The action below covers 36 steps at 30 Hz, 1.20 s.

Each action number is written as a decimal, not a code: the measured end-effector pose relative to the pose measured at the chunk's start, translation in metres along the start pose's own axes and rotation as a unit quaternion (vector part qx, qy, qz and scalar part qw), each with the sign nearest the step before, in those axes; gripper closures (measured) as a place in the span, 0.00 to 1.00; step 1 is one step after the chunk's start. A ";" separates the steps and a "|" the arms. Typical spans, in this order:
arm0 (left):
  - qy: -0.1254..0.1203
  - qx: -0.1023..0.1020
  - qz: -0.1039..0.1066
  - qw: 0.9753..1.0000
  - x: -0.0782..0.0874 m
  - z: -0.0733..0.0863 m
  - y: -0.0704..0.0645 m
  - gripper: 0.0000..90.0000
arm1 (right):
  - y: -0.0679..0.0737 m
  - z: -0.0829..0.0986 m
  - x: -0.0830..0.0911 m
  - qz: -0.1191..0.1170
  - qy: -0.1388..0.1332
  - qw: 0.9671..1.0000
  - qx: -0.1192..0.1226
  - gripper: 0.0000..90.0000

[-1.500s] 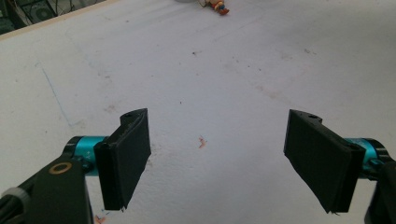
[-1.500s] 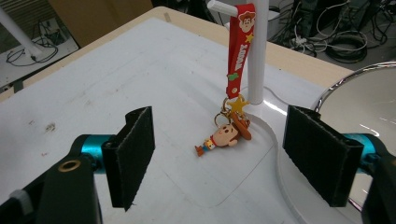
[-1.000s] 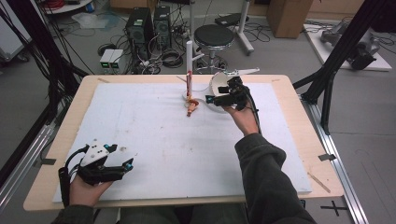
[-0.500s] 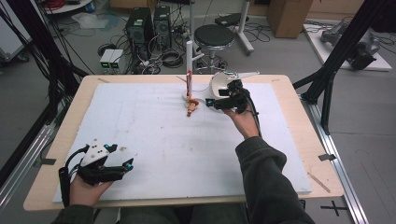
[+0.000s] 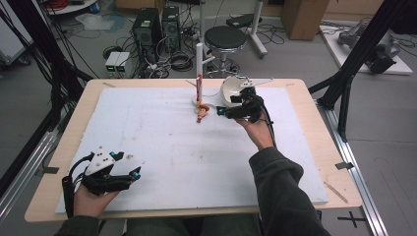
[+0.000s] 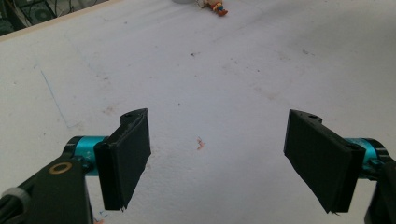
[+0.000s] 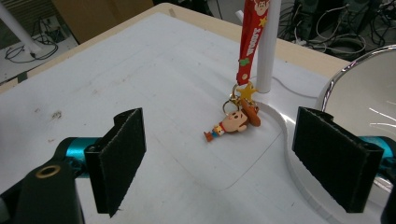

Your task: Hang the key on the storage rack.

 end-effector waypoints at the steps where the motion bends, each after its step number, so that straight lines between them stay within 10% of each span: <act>1: 0.000 0.000 0.000 1.000 0.000 0.000 0.000 0.26 | 0.000 0.001 0.000 0.001 0.002 1.000 -0.001 0.18; 36: 0.001 0.000 0.000 1.000 0.000 0.000 -0.002 0.26 | 0.012 0.026 0.019 0.002 -0.003 1.000 0.004 0.15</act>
Point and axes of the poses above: each handheld gripper's, and its own axes: x roughly backward along the jaws, z roughly out of its underside, y roughly to its left, the point moved 1 cm from there along -x, roughly forward along the jaws, and after that the axes turned 10 degrees about -z, right-handed, at the moved point
